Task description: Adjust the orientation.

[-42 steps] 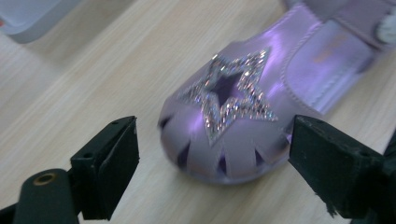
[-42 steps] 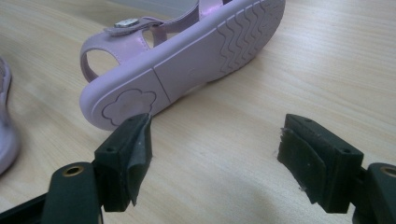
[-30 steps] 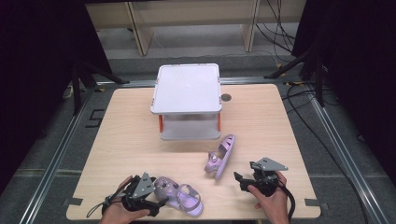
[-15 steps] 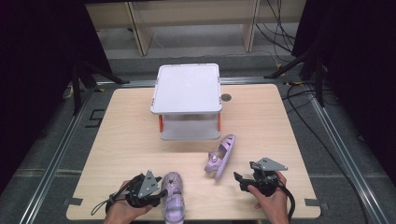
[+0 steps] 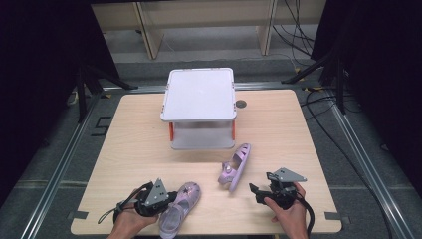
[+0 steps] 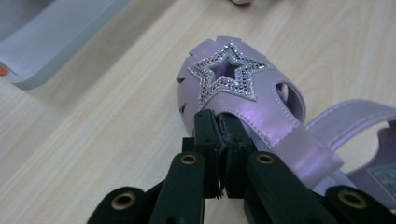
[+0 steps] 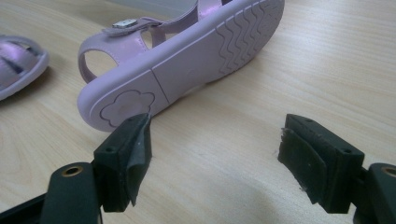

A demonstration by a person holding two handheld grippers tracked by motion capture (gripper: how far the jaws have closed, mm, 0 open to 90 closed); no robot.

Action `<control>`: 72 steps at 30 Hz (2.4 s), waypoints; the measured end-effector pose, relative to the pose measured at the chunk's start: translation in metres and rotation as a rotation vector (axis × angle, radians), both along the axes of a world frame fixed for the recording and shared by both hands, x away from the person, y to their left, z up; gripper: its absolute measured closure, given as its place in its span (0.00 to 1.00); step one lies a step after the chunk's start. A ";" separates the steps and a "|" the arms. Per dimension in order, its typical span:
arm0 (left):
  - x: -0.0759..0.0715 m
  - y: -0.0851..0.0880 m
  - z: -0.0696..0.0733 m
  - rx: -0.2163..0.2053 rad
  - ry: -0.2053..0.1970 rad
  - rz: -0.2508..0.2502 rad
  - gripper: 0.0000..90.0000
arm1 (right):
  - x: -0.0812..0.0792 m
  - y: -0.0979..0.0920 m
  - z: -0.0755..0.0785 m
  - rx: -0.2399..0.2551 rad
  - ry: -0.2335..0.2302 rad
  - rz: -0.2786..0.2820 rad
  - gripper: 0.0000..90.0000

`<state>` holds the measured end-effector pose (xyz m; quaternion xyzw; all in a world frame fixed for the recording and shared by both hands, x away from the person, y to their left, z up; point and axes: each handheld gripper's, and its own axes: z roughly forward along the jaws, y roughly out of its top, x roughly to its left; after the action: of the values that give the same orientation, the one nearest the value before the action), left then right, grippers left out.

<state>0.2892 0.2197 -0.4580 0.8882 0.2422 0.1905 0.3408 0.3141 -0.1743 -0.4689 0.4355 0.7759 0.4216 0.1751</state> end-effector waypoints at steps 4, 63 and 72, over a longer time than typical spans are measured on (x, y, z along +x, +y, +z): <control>0.007 0.004 -0.001 -0.021 -0.011 0.016 0.97 | 0.001 0.000 -0.001 -0.003 -0.006 0.002 0.28; 0.014 0.014 0.021 -0.044 0.034 0.050 0.49 | -0.001 -0.005 0.001 0.011 -0.005 -0.009 0.28; 0.020 0.009 0.015 -0.004 0.028 0.041 0.65 | 0.000 -0.006 0.000 0.000 -0.013 -0.013 0.28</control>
<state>0.3095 0.2285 -0.4434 0.8850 0.2656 0.1844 0.3349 0.3139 -0.1799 -0.4687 0.4378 0.7718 0.4233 0.1829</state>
